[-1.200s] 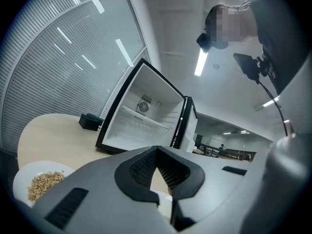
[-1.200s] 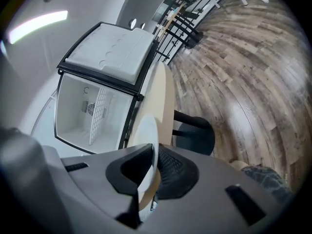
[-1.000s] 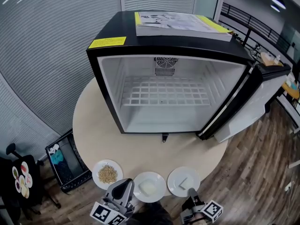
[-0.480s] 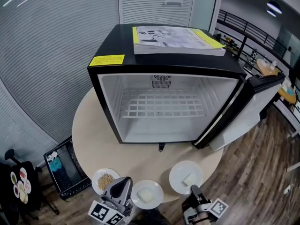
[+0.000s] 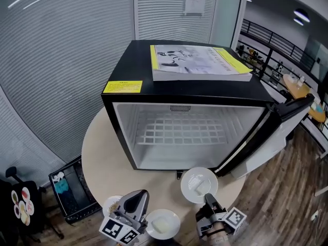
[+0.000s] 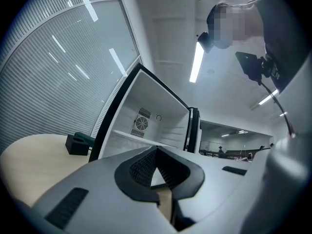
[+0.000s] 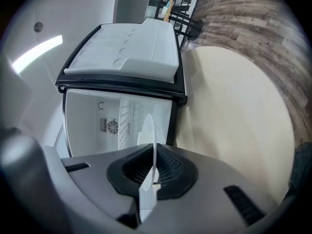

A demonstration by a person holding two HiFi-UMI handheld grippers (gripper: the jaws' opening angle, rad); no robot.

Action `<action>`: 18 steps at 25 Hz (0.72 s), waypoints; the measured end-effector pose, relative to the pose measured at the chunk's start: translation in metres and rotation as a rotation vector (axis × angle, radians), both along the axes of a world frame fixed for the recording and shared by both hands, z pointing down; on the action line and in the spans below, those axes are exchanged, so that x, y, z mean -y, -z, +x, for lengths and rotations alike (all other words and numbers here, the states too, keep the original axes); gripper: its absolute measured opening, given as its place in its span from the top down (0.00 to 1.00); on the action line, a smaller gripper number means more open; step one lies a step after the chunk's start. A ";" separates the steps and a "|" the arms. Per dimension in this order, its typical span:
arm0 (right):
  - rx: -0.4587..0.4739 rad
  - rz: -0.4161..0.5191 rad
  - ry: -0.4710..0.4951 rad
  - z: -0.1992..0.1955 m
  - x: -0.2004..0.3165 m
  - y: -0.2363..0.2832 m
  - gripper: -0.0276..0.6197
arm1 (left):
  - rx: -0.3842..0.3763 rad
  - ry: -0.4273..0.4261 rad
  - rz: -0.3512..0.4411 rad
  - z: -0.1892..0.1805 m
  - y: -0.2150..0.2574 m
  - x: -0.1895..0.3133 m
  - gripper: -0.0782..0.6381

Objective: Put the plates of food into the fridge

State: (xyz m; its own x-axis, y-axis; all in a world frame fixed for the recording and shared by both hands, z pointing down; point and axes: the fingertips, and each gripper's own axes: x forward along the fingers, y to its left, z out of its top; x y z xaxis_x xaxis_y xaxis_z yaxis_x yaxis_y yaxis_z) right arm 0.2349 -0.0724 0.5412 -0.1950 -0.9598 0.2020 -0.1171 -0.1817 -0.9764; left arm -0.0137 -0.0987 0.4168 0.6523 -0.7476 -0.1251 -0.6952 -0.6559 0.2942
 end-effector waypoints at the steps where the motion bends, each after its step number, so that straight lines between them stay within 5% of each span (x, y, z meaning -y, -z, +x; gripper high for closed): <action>1: -0.004 0.001 0.005 -0.002 0.009 0.000 0.94 | 0.000 -0.001 0.002 0.002 0.000 0.005 0.88; 18: -0.045 -0.065 0.046 -0.043 0.125 -0.031 0.94 | 0.014 0.011 -0.064 0.037 -0.050 0.098 0.88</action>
